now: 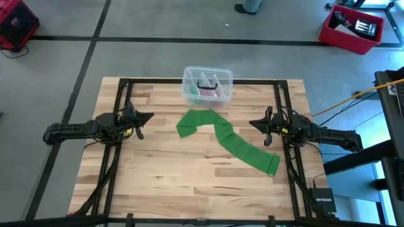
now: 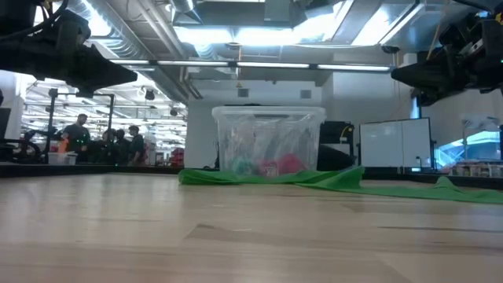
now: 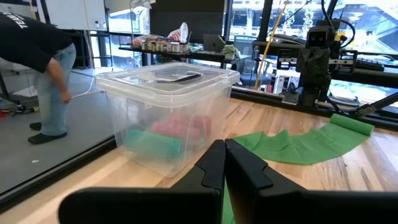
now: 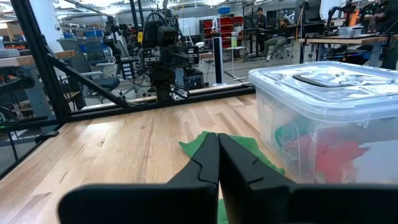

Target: Roll bandage

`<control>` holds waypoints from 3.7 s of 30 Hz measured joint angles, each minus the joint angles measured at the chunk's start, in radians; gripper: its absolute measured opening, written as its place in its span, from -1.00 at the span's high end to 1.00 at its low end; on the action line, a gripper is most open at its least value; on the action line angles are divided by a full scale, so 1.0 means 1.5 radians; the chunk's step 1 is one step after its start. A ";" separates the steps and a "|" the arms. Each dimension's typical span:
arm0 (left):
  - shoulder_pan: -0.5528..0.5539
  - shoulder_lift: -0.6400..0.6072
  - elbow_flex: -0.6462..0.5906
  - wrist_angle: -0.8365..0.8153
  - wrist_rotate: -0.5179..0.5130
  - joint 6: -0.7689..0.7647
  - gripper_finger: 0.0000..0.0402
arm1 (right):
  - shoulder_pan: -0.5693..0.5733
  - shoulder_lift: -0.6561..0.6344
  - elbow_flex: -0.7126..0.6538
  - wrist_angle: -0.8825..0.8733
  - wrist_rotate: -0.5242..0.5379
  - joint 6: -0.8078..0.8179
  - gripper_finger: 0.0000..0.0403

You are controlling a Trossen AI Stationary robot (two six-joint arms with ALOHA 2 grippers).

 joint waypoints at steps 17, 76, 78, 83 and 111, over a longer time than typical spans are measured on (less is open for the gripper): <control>0.000 0.000 0.000 0.000 0.000 0.000 0.98 | 0.000 0.000 0.000 0.000 0.000 0.000 0.97; 0.000 0.000 0.000 0.000 0.000 0.000 0.98 | 0.000 0.000 0.007 0.036 -0.029 0.036 0.97; 0.000 0.000 0.000 0.000 0.000 0.000 0.98 | 0.000 0.000 0.007 0.036 -0.029 0.036 0.97; 0.000 0.000 0.000 0.000 0.000 0.000 0.98 | 0.000 0.000 0.007 0.032 -0.029 0.031 0.97; -0.032 0.131 0.034 0.217 0.034 -0.117 0.99 | 0.000 0.185 0.009 0.270 0.007 0.112 0.97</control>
